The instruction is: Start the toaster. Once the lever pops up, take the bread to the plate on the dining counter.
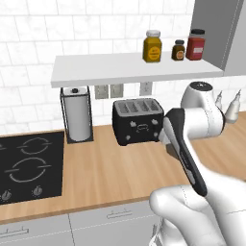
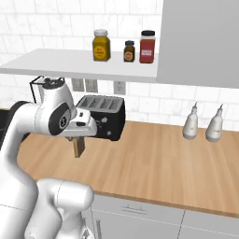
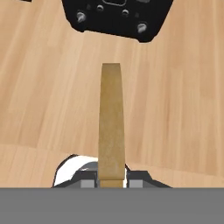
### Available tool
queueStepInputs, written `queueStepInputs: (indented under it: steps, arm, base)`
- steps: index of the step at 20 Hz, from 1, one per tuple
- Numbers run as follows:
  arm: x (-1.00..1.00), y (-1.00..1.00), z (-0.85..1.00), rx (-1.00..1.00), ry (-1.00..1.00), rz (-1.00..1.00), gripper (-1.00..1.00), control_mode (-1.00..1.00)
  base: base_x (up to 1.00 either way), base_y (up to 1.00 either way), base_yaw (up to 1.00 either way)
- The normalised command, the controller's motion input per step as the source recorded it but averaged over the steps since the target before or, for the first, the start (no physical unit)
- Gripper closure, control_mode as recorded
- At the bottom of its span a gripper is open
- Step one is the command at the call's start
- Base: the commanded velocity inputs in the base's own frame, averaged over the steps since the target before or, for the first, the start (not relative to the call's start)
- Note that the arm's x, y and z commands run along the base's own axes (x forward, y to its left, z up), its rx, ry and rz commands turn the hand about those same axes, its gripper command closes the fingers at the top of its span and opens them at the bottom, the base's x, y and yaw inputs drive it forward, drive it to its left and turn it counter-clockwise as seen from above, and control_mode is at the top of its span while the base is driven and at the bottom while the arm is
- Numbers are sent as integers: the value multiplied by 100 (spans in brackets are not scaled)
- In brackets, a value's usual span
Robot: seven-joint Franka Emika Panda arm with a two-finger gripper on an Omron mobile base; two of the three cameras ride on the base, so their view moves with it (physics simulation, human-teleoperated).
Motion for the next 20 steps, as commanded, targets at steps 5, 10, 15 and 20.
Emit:
queueStepInputs:
  steps: [5,10,15,20]
  arm:
    - [0,0,0,0,0,0,100,100]
    - [0,0,0,0,0,0,100,100]
    - [0,0,0,0,0,0,100,100]
    - [0,0,0,0,0,0,100,100]
  base:
    - [-60,0,0]
    - [-74,11,4]
    - [-66,31,38]
    - [-3,23,77]
